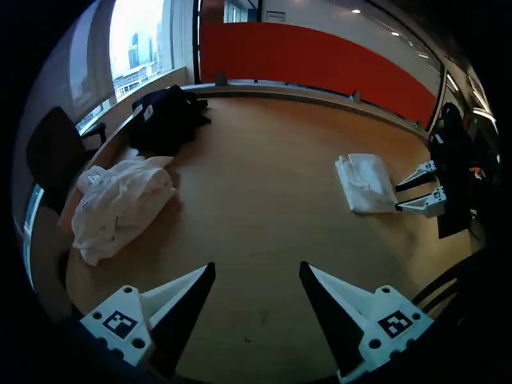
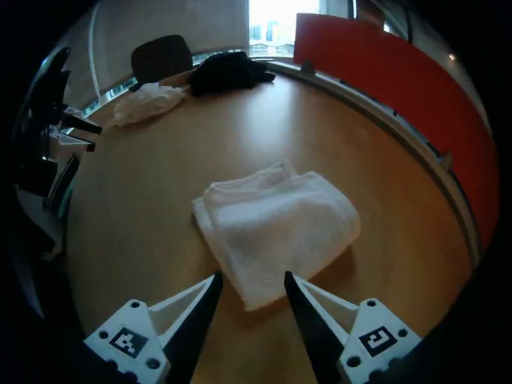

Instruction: Fold towel

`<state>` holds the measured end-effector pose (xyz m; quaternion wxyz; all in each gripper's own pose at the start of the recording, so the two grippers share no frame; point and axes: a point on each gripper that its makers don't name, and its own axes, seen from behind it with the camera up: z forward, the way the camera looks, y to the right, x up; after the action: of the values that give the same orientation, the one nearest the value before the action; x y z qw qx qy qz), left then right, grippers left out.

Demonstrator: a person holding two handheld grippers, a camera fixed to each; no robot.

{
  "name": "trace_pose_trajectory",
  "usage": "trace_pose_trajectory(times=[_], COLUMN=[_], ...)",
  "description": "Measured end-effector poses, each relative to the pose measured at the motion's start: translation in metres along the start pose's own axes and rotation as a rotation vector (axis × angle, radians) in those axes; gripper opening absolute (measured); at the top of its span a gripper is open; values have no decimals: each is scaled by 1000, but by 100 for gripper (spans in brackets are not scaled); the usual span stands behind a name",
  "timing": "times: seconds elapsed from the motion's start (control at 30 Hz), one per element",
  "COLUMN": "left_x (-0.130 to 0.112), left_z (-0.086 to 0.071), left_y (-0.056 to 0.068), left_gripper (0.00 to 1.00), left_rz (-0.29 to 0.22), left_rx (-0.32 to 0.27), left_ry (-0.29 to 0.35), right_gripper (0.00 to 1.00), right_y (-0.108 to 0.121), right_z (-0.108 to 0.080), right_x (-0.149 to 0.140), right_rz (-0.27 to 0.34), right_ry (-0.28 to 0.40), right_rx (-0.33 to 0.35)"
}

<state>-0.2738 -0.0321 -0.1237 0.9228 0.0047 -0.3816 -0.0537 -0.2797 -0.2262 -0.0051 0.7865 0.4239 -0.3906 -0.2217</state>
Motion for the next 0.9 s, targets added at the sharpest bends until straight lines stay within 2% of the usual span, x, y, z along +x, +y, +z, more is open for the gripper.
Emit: trace_pose_trajectory(times=[0.37, 0.47, 0.53, 0.63, 0.77, 0.9], left_x=[0, -1, -1, -1, -2, -3], left_z=[2, 2, 3, 2, 2, 2], left_y=[1, 1, 1, 1, 1, 1], left_gripper=[98, 98, 97, 97, 98, 98], left_rz=[5, 5, 4, 2, 2, 2], left_rx=[-5, -4, -5, -5, -4, -5], left_ry=[-4, -5, -5, -4, -4, -6], right_gripper=[72, 63, 54, 45, 42, 32], right_y=[2, 2, 4, 5, 5, 5], right_z=[-2, -1, 0, 1, 2, 2], right_x=[-23, -28, -32, -35, -36, -37], right_rz=[33, 39, 47, 58, 66, 66], right_ry=[-30, -42, -51, -58, -57, -57], right_rx=[-15, -16, -21, -25, -25, -26])
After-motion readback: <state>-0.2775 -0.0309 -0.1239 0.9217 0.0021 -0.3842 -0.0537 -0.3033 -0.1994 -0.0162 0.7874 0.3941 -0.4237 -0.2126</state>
